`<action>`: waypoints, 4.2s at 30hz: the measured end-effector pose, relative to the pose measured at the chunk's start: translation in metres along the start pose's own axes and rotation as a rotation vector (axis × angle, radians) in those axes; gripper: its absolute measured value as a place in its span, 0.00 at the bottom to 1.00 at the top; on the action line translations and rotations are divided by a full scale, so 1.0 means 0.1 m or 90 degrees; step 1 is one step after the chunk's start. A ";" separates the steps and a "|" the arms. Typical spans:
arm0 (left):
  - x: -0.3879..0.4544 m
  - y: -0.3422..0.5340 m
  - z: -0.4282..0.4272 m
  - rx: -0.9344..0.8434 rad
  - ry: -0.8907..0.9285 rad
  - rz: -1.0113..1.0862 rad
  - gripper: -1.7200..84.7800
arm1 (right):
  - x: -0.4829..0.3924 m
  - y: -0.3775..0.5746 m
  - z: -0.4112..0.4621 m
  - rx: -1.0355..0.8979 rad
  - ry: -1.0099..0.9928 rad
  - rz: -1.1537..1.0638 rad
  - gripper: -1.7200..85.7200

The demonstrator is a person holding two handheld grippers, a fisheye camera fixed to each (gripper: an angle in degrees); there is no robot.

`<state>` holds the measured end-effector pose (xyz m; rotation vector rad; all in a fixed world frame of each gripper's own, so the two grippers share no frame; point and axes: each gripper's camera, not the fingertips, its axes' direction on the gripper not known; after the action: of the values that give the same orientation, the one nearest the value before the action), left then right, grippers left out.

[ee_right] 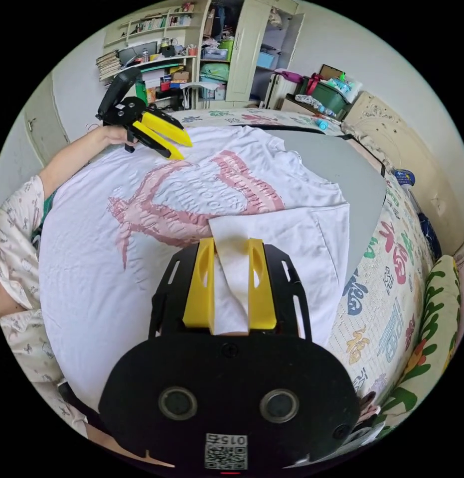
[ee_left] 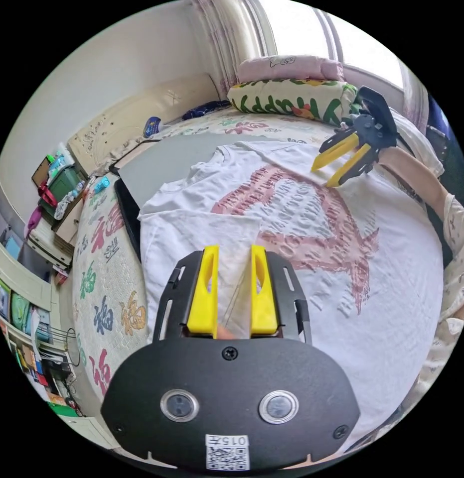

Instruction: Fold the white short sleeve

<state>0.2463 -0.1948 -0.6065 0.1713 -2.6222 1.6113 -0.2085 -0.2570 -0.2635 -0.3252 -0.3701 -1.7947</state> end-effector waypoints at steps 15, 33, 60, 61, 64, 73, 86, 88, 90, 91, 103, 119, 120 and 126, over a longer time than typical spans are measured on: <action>-1.47 2.81 -0.74 0.104 -0.328 -0.531 0.12 | 2.09 1.28 -1.05 0.092 0.365 0.618 0.11; 3.79 7.36 -2.11 0.453 -0.023 -0.580 0.16 | -1.45 4.04 -1.11 0.367 0.055 0.381 0.13; 5.74 8.08 -2.54 0.476 -0.008 -0.568 0.03 | -1.92 5.92 0.54 0.478 0.078 0.551 0.02; 5.75 8.06 -2.54 0.464 -0.004 -0.572 0.03 | -1.92 5.95 0.62 0.482 0.067 0.552 0.02; 5.80 7.94 -2.64 0.422 -0.021 -0.568 0.04 | -1.97 5.95 0.76 0.495 0.063 0.531 0.03; 5.82 7.49 -3.30 0.382 -0.070 -0.517 0.09 | -2.12 5.56 1.16 0.435 0.053 0.444 0.09; 5.89 6.76 -4.06 0.340 -0.196 -0.486 0.03 | -2.64 4.94 1.65 0.279 0.361 0.436 0.02; 5.97 6.55 -4.15 0.316 -0.250 -0.458 0.04 | -2.71 4.86 1.69 0.271 0.387 0.421 0.02; 5.99 6.37 -4.25 0.293 -0.286 -0.436 0.04 | -2.78 4.80 1.72 0.269 0.413 0.413 0.02; 5.96 6.29 -4.33 0.286 -0.292 -0.433 0.04 | -2.83 4.75 1.73 0.265 0.432 0.403 0.02; 5.30 5.94 -5.41 0.248 -0.366 -0.506 0.08 | -2.79 5.16 0.82 0.387 0.411 0.547 0.12; 4.41 2.79 -5.14 0.331 -0.038 -0.131 0.12 | -0.54 3.35 -1.03 0.512 0.075 0.506 0.16; 4.39 2.72 -5.07 0.315 -0.037 -0.126 0.12 | -0.34 3.31 -1.04 0.506 0.043 0.536 0.16; 4.06 2.24 -4.61 0.188 -0.032 -0.091 0.12 | 1.28 3.08 -0.98 0.474 -0.129 0.813 0.18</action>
<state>-0.1883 0.2914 -0.5524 0.4084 -2.3287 1.9556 0.0560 -0.4831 -0.2758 -0.1324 -0.7254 -0.3167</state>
